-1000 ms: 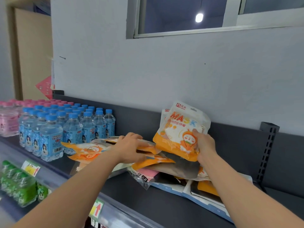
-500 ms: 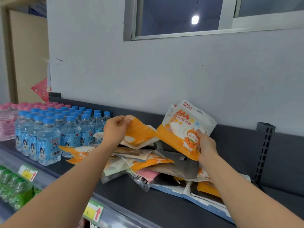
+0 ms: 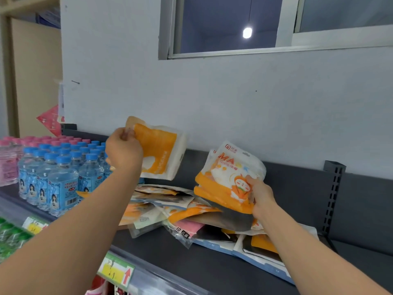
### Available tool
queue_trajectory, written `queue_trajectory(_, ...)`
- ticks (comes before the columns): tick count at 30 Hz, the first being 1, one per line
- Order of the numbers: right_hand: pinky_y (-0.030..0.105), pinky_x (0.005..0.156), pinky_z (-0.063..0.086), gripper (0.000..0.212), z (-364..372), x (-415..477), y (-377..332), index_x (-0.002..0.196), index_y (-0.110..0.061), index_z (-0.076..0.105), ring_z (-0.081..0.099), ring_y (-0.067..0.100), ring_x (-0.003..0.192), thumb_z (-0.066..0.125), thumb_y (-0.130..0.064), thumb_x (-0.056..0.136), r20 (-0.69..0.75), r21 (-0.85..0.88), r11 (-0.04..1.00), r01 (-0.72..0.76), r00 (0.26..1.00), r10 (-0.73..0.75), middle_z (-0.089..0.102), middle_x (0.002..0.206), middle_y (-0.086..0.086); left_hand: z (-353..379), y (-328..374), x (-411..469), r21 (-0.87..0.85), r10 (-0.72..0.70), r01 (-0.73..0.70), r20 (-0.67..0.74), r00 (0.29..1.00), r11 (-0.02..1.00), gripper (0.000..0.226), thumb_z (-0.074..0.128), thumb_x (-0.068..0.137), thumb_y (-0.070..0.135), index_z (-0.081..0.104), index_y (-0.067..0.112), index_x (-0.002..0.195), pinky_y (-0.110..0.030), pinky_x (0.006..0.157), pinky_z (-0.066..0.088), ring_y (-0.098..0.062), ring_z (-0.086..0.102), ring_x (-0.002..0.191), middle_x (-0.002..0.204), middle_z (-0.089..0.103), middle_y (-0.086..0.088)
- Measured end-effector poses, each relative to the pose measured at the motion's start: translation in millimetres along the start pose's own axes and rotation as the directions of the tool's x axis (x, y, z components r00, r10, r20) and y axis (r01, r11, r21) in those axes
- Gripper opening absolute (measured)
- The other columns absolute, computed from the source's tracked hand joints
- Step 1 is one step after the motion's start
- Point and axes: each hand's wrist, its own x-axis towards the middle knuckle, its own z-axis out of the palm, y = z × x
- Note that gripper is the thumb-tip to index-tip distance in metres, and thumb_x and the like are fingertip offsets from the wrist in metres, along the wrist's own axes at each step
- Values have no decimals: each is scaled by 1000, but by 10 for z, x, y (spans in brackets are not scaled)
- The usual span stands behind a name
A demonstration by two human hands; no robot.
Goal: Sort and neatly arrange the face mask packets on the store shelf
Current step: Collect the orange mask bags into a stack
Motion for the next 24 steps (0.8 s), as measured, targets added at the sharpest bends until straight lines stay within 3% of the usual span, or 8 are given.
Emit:
queue_trajectory(2,50,93,54,38,25,-36,47,125,-12,59,68,31,99,66,-29,92,29,-37,999,-33,999,34,69,112,11,12,87,-87,-72,56,-53,42,998,996,21,56,96,24,72,11,100,-33,81,50,-13,57,79,86,66,1)
queue_trajectory(6,51,90,56,37,147,-82,89,124,-12,61,70,31,97,69,-26,90,79,-56,998,-42,996,46,71,110,11,118,128,-567,-77,201,-186,324,924,980,19,61,93,19,74,14,106,-27,83,49,-8,61,89,100,71,4)
queue_trajectory(9,52,89,56,39,187,-55,112,123,-11,60,71,32,96,71,-24,88,86,-8,1000,7,996,-6,71,110,13,174,-58,-965,-45,281,-321,607,743,946,20,62,92,16,74,17,108,-26,94,49,-4,61,101,112,69,8)
queue_trajectory(13,53,88,56,41,194,-65,97,125,-15,58,70,34,97,62,-40,93,102,2,1000,-4,995,4,71,110,14,229,-333,-1268,-49,247,-363,815,524,931,23,68,87,17,74,22,109,-33,109,40,-1,53,119,127,64,10)
queue_trajectory(16,59,99,47,68,146,-93,50,125,-18,60,64,41,111,42,-72,88,376,34,978,-204,909,177,68,120,19,236,-430,-1346,-54,260,-506,901,346,861,26,64,90,18,71,25,114,-33,117,25,-6,36,137,141,52,11)
queue_trajectory(19,58,98,48,59,76,-157,24,124,-19,61,65,40,110,60,-61,83,464,-64,983,-170,867,180,70,117,18,229,-441,-1358,-54,219,-603,954,205,796,24,58,90,11,73,22,104,-30,115,20,-7,26,141,145,46,13)
queue_trajectory(21,52,82,58,54,42,-141,66,126,-17,60,70,36,98,79,-34,78,343,-150,986,-67,932,116,73,108,16,212,-386,-1336,-25,181,-512,949,258,859,28,52,85,2,74,19,91,-31,111,30,-10,39,130,134,54,9)
queue_trajectory(24,42,63,61,53,13,-59,133,123,-15,60,72,32,89,82,-13,76,243,-151,988,-28,968,65,72,105,13,196,-346,-1158,73,194,-420,805,560,905,32,47,82,-6,69,16,77,-32,94,44,-15,54,105,105,58,1)
